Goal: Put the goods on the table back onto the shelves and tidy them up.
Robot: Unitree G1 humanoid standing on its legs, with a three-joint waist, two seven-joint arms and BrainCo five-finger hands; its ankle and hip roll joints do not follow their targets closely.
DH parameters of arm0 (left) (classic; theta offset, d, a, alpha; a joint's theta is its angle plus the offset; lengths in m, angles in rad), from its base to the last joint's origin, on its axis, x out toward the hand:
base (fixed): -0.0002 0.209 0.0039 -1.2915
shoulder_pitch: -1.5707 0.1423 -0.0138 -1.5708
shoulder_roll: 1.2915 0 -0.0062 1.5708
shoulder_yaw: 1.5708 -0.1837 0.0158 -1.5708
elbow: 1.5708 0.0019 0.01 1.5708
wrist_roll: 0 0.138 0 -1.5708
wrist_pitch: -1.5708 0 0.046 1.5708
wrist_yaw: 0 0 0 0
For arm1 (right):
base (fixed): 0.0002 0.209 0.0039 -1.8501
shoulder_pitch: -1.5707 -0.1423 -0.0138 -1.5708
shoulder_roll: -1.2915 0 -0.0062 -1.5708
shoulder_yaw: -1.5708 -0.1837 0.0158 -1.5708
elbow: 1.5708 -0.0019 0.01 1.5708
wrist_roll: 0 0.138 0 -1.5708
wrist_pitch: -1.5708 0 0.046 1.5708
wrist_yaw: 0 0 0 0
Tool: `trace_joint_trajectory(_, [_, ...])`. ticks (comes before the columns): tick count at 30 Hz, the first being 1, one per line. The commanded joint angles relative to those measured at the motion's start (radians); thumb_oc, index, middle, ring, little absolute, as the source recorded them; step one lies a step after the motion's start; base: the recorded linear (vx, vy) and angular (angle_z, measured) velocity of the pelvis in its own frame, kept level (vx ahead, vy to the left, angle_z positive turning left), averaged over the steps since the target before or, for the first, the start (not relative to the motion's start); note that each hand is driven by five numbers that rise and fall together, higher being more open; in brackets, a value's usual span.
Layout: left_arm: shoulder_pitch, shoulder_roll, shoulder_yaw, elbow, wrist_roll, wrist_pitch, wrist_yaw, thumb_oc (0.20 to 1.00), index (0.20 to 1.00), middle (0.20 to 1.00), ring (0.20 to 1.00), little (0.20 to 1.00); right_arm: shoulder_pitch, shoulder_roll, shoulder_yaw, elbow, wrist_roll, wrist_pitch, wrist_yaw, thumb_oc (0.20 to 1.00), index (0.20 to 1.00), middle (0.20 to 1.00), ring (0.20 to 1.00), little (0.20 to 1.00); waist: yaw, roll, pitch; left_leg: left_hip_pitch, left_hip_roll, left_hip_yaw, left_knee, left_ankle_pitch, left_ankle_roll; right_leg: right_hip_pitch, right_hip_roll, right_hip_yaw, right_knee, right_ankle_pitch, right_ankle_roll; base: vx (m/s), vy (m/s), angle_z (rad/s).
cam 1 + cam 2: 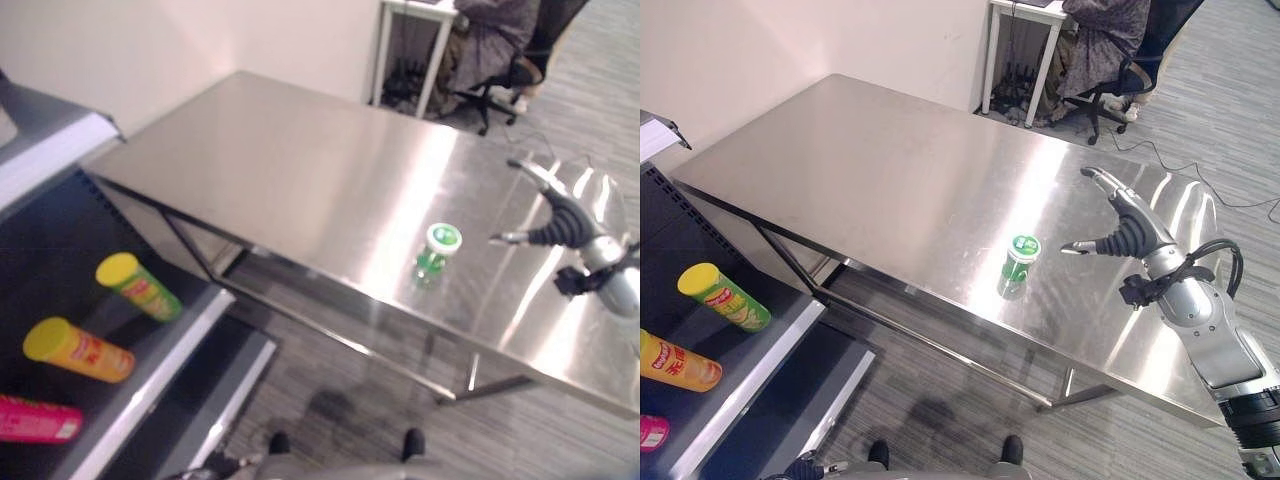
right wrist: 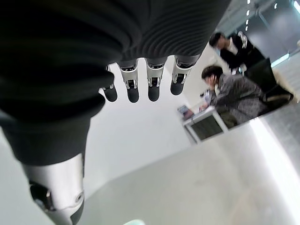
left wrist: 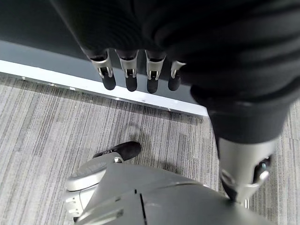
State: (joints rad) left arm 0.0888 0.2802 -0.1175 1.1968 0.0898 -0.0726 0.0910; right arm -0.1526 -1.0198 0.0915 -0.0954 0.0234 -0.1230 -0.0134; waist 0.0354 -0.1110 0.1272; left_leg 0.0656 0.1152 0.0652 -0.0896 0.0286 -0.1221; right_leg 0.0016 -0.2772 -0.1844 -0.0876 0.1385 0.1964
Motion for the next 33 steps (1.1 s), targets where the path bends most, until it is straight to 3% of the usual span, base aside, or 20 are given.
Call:
trace_joint_trajectory(1, [-0.015, 0.008, -0.036, 0.028, -0.025, -0.026, -0.023, 1.000, 1.000, 1.000, 1.000, 1.000, -0.070, -0.058, 0.032, -0.014, 0.110, -0.054, 0.024, 1.000, 1.000, 1.000, 1.000, 1.000, 0.040, -0.006, -0.028, 0.003, 0.022, -0.021, 0.002, -0.103, 0.020, -0.024, -0.101, 0.027, 0.062, 0.039, 0.065, 0.00, 0.000, 0.00])
trace_joint_trajectory(9, [-0.017, 0.010, -0.041, 0.034, -0.032, -0.029, -0.027, 1.000, 1.000, 1.000, 1.000, 1.000, -0.141, -0.038, 0.150, 0.067, 0.122, -0.038, 0.058, 1.000, 1.000, 1.000, 1.000, 1.000, 0.054, -0.016, -0.029, 0.006, 0.019, -0.021, 0.002, -0.106, 0.020, -0.018, -0.107, 0.024, 0.058, 0.048, 0.065, 0.00, 0.000, 0.00])
trace_joint_trajectory(33, [-0.011, 0.017, -0.030, 0.015, -0.088, -0.039, -0.021, 1.000, 1.000, 1.000, 1.000, 1.000, -0.249, -0.001, 0.310, 0.166, 0.110, -0.025, 0.090, 1.000, 1.000, 1.000, 1.000, 1.000, 0.099, -0.043, -0.014, -0.017, 0.012, -0.042, 0.002, -0.102, 0.022, -0.011, -0.115, -0.005, 0.055, 0.059, 0.065, 0.00, 0.001, 0.02])
